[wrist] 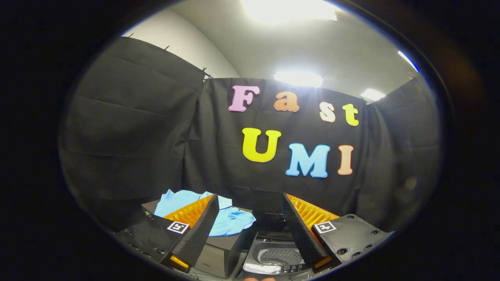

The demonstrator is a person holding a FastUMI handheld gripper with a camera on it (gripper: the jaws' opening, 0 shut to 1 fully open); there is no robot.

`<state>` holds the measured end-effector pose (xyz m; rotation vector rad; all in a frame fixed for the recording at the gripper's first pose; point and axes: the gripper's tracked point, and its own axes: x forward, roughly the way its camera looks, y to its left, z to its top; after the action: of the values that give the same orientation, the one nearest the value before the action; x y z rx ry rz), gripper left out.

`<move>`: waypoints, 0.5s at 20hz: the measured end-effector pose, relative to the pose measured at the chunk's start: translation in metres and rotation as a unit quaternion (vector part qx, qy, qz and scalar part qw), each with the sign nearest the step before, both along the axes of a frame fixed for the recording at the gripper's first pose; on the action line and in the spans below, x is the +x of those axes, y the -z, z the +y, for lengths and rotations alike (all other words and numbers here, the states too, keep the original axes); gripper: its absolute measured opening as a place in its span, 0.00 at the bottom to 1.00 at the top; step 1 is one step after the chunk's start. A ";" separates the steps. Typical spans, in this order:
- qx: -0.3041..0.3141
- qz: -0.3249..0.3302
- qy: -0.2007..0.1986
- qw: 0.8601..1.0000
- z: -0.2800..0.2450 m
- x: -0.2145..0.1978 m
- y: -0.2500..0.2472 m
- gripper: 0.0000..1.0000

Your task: Put the clothes into the washing machine and then close the washing machine lid.

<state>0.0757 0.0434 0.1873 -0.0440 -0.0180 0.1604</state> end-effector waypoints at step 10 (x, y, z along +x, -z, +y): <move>0.006 0.052 -0.041 0.998 0.036 0.030 0.017 1.00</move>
<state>0.1053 0.0798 0.1707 -0.0230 0.0839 0.2444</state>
